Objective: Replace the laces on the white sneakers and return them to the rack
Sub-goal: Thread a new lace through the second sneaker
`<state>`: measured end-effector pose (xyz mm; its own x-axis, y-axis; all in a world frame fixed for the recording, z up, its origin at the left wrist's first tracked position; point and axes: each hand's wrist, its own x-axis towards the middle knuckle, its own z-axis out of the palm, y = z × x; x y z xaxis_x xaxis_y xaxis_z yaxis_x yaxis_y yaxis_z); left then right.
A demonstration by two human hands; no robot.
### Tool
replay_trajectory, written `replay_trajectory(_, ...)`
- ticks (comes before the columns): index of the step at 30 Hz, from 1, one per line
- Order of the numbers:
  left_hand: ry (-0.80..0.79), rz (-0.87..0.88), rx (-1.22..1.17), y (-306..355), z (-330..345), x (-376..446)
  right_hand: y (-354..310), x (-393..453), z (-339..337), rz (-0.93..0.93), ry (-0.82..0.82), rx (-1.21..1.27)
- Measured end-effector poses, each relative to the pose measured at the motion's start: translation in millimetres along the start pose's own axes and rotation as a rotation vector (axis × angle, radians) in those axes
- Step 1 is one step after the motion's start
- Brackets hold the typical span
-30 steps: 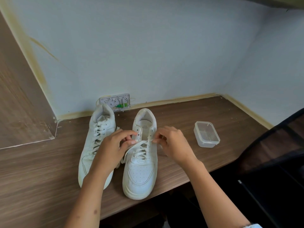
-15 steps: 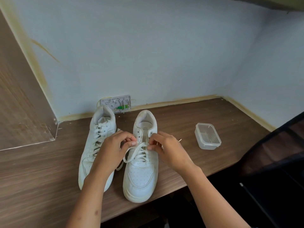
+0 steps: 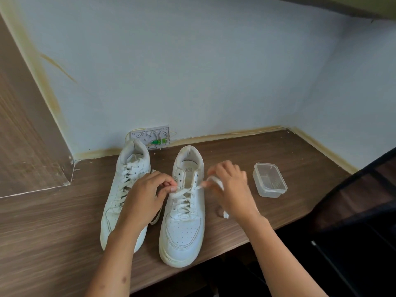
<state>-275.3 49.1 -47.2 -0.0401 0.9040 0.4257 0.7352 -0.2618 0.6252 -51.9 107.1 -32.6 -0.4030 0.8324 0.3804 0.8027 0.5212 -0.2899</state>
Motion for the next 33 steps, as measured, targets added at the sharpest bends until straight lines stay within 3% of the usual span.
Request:
replay_trajectory(3, -0.003, 0.001, -0.011, -1, -1, -1, -13, -1, 5, -0.176, -0.118, 0.069)
replay_trajectory(7, -0.006, 0.006, -0.012, 0, -1, -1, -17, -3, 8, -0.209, -0.067, -0.026)
replay_trajectory(10, -0.002, 0.019, 0.028, 1, -1, -1, -14, 0, 4, -0.118, -0.013, -0.132)
replay_trajectory(14, 0.005, 0.016, 0.066, 5, 1, -1, 6, 1, 1, 0.168, -0.012, -0.2)
replay_trajectory(19, -0.099, -0.121, -0.022, 14, 3, 1, 2, 0, 4, 0.261, -0.065, -0.215)
replay_trajectory(23, -0.323, -0.319, -0.184, 23, -16, -2, -5, -1, -6, 0.246, -0.068, -0.066)
replay_trajectory(26, -0.434, -0.353, -0.377, 32, -34, -6, -14, -3, -23, 0.288, -0.072, 0.228)
replay_trajectory(29, -0.336, -0.304, -0.606, 45, -42, -5, -32, -6, -46, 0.299, -0.379, 0.704)
replay_trajectory(31, -0.238, -0.27, -0.711, 55, -40, -3, -48, -9, -54, 0.238, -0.595, 0.894)
replay_trajectory(33, -0.162, -0.254, -0.768, 61, -35, -3, -60, -10, -53, 0.173, -0.661, 0.991)
